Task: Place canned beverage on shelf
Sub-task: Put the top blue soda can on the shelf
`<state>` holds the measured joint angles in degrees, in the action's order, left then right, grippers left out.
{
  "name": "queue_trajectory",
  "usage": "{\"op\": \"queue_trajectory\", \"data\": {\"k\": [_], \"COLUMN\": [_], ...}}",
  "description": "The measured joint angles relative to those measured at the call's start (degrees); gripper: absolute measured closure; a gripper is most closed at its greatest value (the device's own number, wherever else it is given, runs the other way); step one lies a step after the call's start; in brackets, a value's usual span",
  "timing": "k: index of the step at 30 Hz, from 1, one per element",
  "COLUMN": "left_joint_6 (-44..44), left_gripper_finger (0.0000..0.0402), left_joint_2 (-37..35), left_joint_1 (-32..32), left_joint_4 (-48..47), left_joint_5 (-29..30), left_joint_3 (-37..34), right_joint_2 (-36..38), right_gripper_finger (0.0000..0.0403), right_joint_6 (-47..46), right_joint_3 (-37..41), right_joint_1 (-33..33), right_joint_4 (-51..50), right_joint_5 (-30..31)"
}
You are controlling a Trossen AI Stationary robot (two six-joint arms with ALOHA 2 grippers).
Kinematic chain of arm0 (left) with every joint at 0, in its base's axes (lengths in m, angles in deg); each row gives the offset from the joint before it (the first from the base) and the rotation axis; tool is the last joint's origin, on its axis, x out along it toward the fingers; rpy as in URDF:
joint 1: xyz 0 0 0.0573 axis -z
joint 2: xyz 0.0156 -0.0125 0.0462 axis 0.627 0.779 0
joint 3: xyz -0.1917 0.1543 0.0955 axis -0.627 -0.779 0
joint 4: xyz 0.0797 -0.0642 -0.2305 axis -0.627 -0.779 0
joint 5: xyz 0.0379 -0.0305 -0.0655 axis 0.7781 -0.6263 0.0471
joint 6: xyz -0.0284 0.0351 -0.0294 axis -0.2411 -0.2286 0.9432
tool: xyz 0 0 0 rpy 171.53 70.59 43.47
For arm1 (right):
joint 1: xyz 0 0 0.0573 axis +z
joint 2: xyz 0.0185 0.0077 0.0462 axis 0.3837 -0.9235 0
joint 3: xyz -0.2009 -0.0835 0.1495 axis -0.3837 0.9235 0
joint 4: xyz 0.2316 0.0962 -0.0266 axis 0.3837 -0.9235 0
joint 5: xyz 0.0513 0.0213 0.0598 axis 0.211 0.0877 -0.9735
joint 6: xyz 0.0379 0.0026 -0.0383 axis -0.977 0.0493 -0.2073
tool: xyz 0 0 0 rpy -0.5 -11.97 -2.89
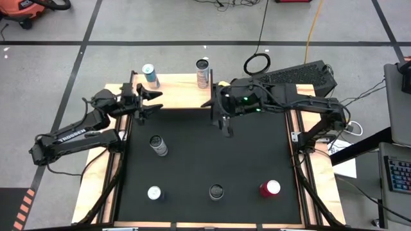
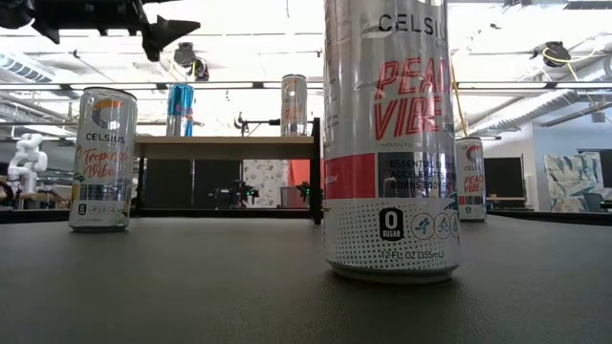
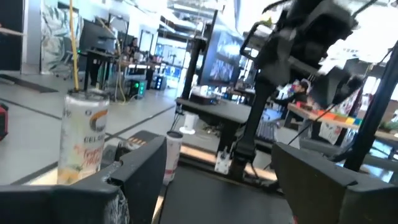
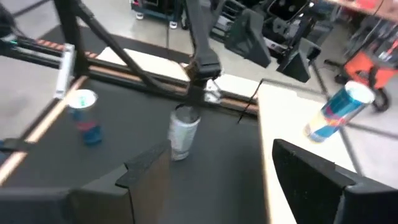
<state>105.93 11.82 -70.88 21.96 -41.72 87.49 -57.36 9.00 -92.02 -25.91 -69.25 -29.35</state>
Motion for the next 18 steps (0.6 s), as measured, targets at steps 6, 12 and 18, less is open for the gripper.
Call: {"op": "queue_trajectory", "data": {"k": [6,12,18], "left_joint_6": [-0.84,-1.88,-3.24], "left_gripper_finger": [0.0110,0.0110,0.0110], "left_joint_2": [-0.26,-0.50,-0.65], "left_joint_1": [0.04,-0.02,-0.08], "left_joint_4": [-0.10,0.11,-1.43], "left_joint_5": [-5.04,-3.66,-3.51], "left_joint_3": [3.26,6.52,7.31], "right_joint_2": [-4.85,-9.79,-14.45], "right_gripper_finger": [0.0140,0.0140,0.0140], "right_joint_6": [6.85,9.29,6.46], "right_joint_3": [0.00,0.00,0.00], "right_joint_1": [-4.23,-9.15,-13.96], "right_joint_4": [6.08,16.84,29.24], "right_joint_5": [-0.02,-0.33,-9.60]}}
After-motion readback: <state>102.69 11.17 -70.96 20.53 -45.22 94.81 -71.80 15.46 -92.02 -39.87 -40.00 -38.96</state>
